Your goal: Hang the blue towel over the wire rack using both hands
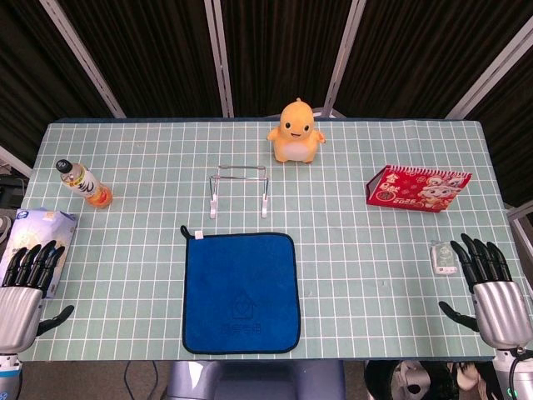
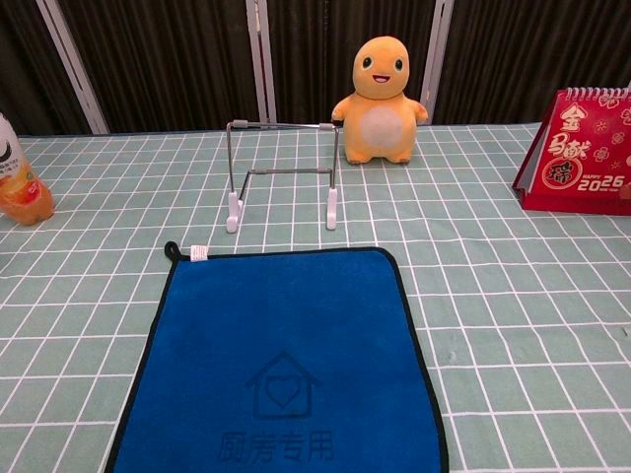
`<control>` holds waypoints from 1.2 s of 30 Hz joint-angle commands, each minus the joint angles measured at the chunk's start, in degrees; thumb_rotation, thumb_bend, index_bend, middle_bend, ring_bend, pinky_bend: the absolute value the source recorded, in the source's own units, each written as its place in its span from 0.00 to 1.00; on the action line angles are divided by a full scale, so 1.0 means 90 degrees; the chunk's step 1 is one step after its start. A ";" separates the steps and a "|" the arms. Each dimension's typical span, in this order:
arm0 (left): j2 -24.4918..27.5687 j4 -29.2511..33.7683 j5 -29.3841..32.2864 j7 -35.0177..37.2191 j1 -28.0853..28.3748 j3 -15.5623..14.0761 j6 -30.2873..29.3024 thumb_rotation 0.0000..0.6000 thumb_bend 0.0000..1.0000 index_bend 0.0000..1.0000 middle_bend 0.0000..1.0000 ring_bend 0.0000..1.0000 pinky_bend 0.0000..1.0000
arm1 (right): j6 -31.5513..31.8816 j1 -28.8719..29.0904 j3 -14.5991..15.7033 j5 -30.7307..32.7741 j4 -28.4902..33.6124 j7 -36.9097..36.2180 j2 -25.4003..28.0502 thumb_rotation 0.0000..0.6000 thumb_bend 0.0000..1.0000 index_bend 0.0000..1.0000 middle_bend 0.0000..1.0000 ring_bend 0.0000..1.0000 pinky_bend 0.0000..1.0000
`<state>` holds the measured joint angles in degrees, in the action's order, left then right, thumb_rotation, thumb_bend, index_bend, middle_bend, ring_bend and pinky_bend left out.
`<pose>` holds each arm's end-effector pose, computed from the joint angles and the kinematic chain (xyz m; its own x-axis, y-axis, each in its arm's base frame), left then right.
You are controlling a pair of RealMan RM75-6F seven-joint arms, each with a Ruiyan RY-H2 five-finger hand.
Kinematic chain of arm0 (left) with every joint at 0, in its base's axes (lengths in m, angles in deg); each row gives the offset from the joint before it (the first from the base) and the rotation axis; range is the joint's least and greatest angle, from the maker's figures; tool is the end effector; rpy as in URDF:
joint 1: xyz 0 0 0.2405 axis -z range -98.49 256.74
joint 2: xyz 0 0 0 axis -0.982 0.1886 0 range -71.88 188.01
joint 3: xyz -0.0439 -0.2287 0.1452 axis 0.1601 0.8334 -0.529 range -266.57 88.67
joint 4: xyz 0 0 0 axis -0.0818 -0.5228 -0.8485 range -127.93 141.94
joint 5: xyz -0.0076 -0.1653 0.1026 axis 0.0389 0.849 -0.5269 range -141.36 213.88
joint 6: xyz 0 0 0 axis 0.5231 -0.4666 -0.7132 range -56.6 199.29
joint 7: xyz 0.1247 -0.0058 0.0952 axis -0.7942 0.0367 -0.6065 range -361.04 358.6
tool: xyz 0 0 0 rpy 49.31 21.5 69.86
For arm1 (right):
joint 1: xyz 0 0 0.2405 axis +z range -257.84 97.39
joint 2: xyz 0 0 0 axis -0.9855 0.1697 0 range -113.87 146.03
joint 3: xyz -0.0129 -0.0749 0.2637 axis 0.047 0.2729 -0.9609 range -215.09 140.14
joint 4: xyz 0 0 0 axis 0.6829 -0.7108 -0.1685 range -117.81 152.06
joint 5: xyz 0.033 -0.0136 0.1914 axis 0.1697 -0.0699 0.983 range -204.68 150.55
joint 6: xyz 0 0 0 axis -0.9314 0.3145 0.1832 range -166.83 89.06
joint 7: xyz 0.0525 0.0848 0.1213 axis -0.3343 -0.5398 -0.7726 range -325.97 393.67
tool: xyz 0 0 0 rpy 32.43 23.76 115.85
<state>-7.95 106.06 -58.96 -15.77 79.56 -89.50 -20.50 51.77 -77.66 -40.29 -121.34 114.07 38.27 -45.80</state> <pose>-0.2852 0.1566 0.1638 0.4881 -0.0480 0.8715 0.8671 -0.0875 -0.4904 -0.2893 -0.1788 0.1927 0.4267 0.0853 0.9003 -0.8933 -0.1158 0.4344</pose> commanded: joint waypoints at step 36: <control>-0.0180 -0.0079 0.1046 -0.0444 0.0261 0.0436 0.0522 1.00 0.00 0.00 0.00 0.00 0.00 | -0.3803 0.4276 0.0161 -0.2437 -0.2966 -0.0553 -0.2832 1.00 0.00 0.05 0.00 0.00 0.00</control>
<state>-9.51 105.45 -49.71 -19.69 81.81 -85.67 -15.94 17.94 -40.86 -39.68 -142.34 90.29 34.27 -68.79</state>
